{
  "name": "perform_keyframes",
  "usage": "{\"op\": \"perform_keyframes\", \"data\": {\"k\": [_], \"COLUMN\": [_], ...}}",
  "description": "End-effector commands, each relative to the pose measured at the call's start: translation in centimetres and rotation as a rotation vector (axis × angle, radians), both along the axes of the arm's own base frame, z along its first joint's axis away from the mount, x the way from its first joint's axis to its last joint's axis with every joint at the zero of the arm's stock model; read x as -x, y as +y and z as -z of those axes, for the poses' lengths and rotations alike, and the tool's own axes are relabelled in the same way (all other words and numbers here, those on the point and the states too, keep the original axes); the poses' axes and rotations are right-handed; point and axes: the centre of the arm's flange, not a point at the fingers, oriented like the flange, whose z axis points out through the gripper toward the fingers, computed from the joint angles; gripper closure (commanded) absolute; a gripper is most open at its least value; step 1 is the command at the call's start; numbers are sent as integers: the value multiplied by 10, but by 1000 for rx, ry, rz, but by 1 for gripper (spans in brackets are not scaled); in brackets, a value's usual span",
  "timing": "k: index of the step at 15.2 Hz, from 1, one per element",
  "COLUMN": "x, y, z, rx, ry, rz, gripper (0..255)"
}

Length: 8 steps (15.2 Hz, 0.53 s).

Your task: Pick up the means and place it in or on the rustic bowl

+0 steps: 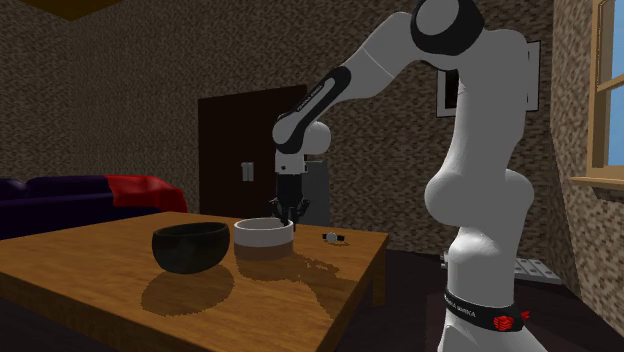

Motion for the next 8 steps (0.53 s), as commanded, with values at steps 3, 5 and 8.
{"op": "perform_keyframes", "data": {"k": [3, 5, 8], "x": [0, 0, 0], "y": [0, 0, 0], "z": [0, -11, -26], "rx": [0, 0, 0], "ry": [0, 0, 0], "rz": [0, 0, 0], "gripper": [255, 255, 255]}}
